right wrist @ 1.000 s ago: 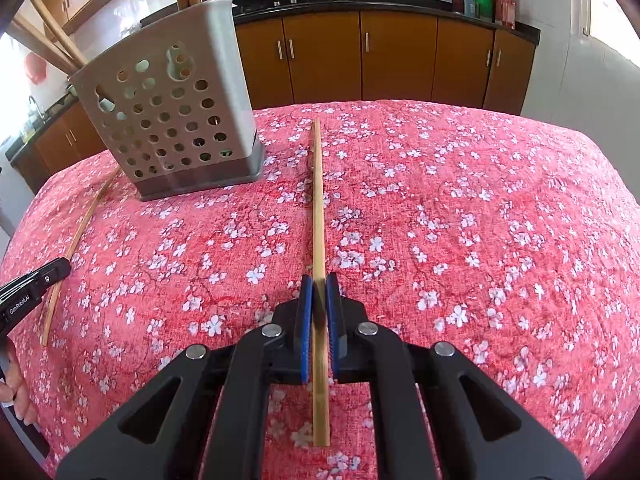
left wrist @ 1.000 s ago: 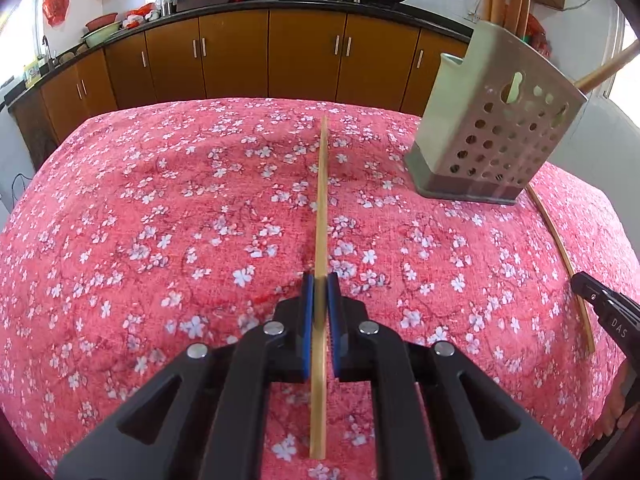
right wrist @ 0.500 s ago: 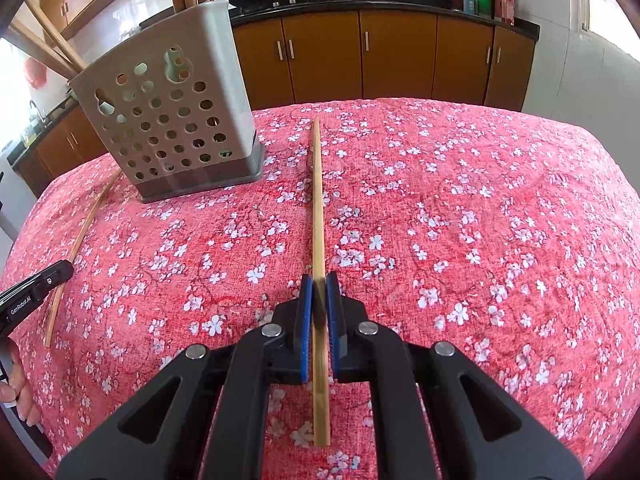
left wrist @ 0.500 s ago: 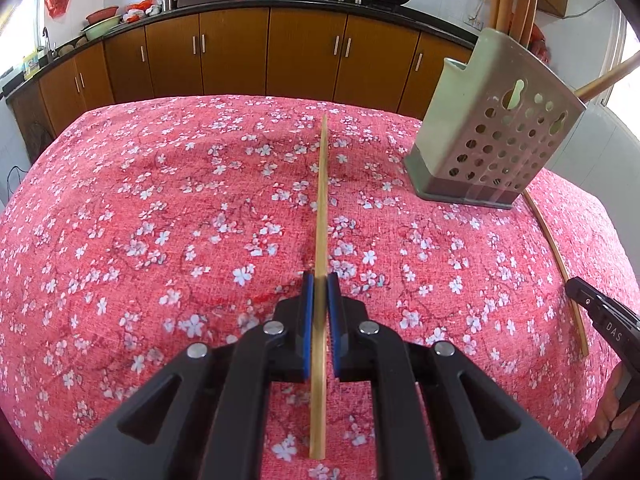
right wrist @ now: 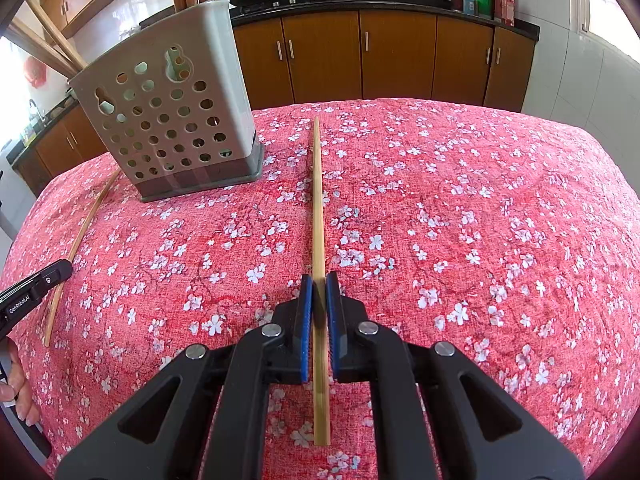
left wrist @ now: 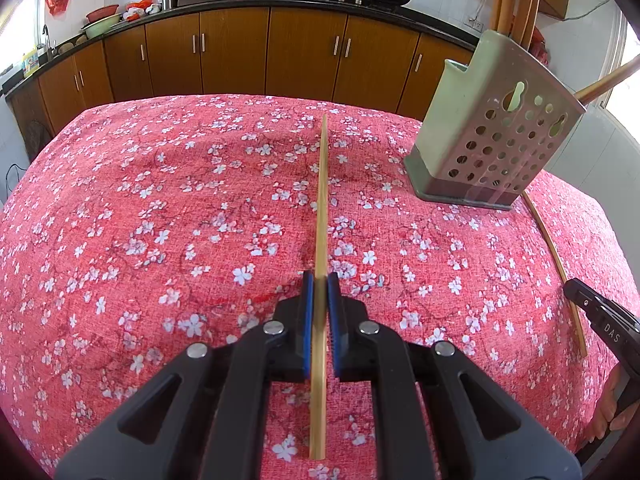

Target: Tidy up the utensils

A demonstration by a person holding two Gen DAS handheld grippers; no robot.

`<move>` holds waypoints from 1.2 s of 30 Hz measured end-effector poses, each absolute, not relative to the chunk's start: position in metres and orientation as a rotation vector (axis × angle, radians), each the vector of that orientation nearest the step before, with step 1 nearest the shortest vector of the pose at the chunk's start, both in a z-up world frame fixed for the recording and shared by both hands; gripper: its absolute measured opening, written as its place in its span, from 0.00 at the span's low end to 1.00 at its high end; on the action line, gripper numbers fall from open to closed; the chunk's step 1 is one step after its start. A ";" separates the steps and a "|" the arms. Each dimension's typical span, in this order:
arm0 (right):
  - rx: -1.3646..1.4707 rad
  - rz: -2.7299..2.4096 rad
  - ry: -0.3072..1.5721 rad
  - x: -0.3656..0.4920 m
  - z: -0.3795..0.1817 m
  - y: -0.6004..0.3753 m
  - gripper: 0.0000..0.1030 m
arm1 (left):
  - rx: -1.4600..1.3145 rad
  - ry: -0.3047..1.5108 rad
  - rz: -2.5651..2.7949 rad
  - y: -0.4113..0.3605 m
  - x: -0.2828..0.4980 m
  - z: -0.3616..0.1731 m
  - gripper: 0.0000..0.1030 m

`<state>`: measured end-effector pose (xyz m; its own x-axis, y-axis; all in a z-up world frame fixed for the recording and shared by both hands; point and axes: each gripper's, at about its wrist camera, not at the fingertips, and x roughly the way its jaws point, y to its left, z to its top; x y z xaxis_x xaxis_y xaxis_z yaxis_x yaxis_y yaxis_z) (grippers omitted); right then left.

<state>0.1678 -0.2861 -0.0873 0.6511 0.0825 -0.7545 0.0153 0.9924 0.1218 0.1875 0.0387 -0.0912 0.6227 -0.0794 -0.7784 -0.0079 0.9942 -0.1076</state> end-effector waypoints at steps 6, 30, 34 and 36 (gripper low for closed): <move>0.121 0.038 0.861 0.168 -0.087 -0.286 0.08 | -0.105 0.898 -0.040 0.038 0.187 -0.091 0.10; 0.119 0.043 0.862 0.162 -0.085 -0.285 0.08 | -0.024 0.903 -0.046 0.031 0.177 -0.091 0.11; 0.130 0.046 0.862 0.159 -0.087 -0.288 0.08 | -0.019 0.903 -0.047 0.030 0.171 -0.091 0.11; 0.128 0.045 0.862 0.158 -0.087 -0.287 0.08 | -0.018 0.904 -0.046 0.028 0.169 -0.092 0.11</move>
